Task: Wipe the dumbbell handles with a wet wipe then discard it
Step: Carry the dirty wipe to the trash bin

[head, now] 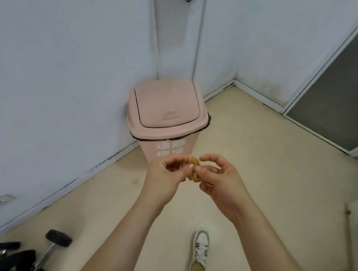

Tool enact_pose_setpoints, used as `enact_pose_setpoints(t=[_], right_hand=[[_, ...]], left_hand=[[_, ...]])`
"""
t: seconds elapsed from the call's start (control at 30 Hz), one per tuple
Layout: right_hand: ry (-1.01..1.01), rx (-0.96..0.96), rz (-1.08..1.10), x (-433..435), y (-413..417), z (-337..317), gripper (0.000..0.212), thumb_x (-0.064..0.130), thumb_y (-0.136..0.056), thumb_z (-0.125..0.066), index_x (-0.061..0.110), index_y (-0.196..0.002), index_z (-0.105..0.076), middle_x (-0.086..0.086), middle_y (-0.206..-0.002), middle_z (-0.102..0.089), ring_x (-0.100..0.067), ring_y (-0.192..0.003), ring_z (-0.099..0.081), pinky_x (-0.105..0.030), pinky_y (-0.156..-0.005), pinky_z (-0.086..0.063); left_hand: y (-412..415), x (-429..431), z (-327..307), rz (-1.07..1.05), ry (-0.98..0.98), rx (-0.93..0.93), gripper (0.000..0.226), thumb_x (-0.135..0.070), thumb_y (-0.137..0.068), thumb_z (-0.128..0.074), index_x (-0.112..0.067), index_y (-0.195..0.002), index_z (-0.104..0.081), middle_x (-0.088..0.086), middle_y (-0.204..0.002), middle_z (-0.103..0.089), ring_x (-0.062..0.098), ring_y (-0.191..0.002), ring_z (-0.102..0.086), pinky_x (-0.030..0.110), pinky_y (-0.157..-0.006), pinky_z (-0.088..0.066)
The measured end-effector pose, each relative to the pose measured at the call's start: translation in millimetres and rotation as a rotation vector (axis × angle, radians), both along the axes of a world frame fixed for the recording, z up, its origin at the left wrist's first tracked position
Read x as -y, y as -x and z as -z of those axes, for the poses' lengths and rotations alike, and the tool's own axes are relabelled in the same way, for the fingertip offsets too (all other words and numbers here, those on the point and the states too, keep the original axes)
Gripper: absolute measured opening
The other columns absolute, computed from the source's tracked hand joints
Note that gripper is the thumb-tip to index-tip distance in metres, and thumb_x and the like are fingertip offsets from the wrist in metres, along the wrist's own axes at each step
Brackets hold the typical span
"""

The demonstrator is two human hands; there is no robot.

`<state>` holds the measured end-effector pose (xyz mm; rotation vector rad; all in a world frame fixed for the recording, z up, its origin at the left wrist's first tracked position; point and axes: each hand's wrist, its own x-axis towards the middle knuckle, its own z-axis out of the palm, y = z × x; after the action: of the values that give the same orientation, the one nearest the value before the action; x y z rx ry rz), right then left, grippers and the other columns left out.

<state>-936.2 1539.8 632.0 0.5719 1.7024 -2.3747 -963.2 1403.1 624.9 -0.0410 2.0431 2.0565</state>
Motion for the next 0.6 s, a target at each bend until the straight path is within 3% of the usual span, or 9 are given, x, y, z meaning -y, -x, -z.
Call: enact_pose_setpoints(t=[0.07,0.17,0.33,0.43,0.5,0.6], right_hand=[[-0.018,-0.024,-0.004,-19,46,9,0.023,-0.002,-0.086,-0.061,0.011,-0.104,-0.055,-0.010,-0.067,-0.055,-0.018,-0.056,-0.055,-0.025,-0.053,-0.039],[-0.098,-0.071,-0.072,-45,120,32,0.014,-0.003,-0.091,-0.054,0.009,-0.095,-0.060,-0.006,-0.064,-0.058,-0.017,-0.053,-0.052,-0.023,-0.051,-0.042],[-0.095,0.023,-0.089,-78,238,70,0.020,-0.002,-0.092,-0.050,0.002,-0.102,-0.067,-0.008,-0.085,-0.069,-0.014,-0.071,-0.062,-0.021,-0.063,-0.049],[-0.110,0.041,-0.064,-85,295,94,0.023,-0.004,-0.088,-0.057,0.006,-0.105,-0.068,-0.006,-0.089,-0.072,-0.009,-0.074,-0.065,-0.019,-0.066,-0.052],[-0.208,0.054,-0.038,-80,332,112,0.017,-0.003,-0.084,-0.063,0.004,-0.099,-0.070,-0.004,-0.076,-0.072,-0.007,-0.062,-0.066,-0.016,-0.058,-0.051],[-0.364,0.082,-0.025,-67,385,143,0.003,0.005,-0.083,-0.069,0.006,-0.085,-0.071,0.000,-0.060,-0.066,-0.006,-0.047,-0.057,-0.015,-0.047,-0.044]], left_hand=[[44,-14,9,-0.016,0.009,0.013,0.024,0.001,-0.081,-0.069,-0.022,-0.079,-0.071,-0.007,-0.069,-0.069,0.006,-0.064,-0.061,0.020,-0.060,-0.051],[106,-35,34,-0.078,-0.007,0.086,0.014,-0.001,-0.082,-0.069,-0.013,-0.086,-0.067,-0.001,-0.068,-0.068,0.011,-0.060,-0.062,0.023,-0.060,-0.052],[205,-47,76,-0.192,0.030,0.146,0.016,0.003,-0.087,-0.060,-0.012,-0.089,-0.054,0.008,-0.081,-0.070,0.015,-0.072,-0.066,0.020,-0.064,-0.052],[259,-30,108,-0.190,0.314,0.123,0.029,0.005,-0.082,-0.053,-0.020,-0.093,-0.064,0.000,-0.099,-0.069,0.012,-0.088,-0.061,0.022,-0.072,-0.049],[296,-14,132,-0.085,0.601,0.087,0.048,0.007,-0.078,-0.047,-0.021,-0.113,-0.064,-0.006,-0.117,-0.063,0.012,-0.106,-0.056,0.025,-0.087,-0.045],[353,7,175,0.080,0.853,0.025,0.062,0.010,-0.076,-0.045,-0.013,-0.134,-0.051,0.006,-0.139,-0.049,0.025,-0.129,-0.043,0.026,-0.105,-0.029]])
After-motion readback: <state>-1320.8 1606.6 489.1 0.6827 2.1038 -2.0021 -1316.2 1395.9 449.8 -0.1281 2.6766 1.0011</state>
